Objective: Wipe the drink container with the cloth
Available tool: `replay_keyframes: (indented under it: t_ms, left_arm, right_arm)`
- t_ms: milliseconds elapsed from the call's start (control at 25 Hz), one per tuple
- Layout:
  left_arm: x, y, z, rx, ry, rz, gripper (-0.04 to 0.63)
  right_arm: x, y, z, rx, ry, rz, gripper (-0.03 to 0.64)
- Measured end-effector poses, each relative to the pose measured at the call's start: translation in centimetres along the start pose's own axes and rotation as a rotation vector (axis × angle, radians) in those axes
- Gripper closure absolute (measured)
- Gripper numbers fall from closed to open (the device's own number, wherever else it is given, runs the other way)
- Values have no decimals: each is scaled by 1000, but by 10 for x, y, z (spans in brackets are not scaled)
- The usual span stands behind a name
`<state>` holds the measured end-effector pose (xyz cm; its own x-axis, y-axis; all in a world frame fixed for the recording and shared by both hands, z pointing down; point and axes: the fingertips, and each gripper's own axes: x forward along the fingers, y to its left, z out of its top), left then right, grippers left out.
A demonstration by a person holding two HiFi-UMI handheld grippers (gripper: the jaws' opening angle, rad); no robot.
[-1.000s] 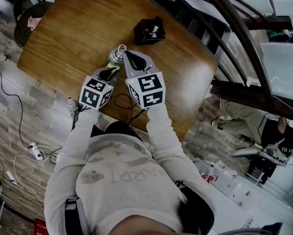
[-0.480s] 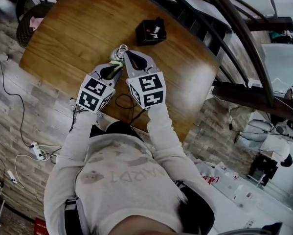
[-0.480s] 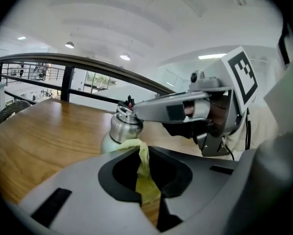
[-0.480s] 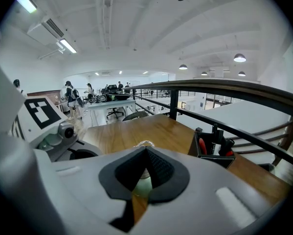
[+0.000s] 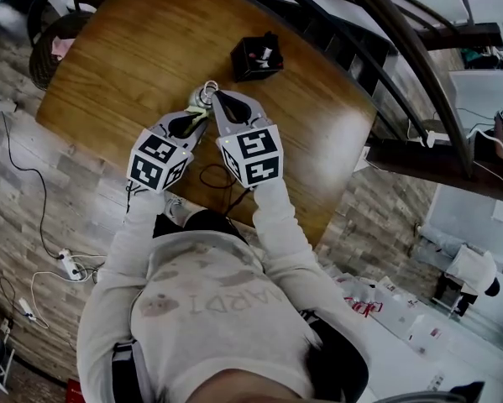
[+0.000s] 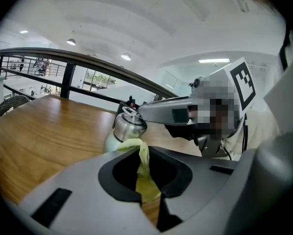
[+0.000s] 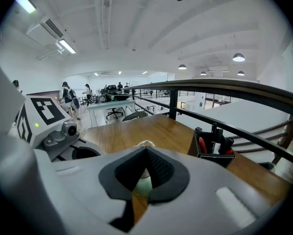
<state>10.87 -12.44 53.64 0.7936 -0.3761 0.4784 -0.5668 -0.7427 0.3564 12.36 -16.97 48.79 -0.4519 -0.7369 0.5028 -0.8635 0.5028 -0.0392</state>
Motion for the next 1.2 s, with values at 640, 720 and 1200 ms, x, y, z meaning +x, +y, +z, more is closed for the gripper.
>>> replay_keyframes:
  t_ms: [640, 720, 1200]
  left_arm:
    - [-35, 12, 8, 73, -12, -11, 565]
    - [-48, 11, 17, 91, -47, -24, 565]
    - [-122, -4, 67, 215, -197, -81, 565]
  right_arm:
    - [-19, 6, 3, 58, -37, -133, 606]
    - [-27, 11, 7, 78, -59, -154, 606]
    - [-78, 44, 31, 129, -171, -297, 606]
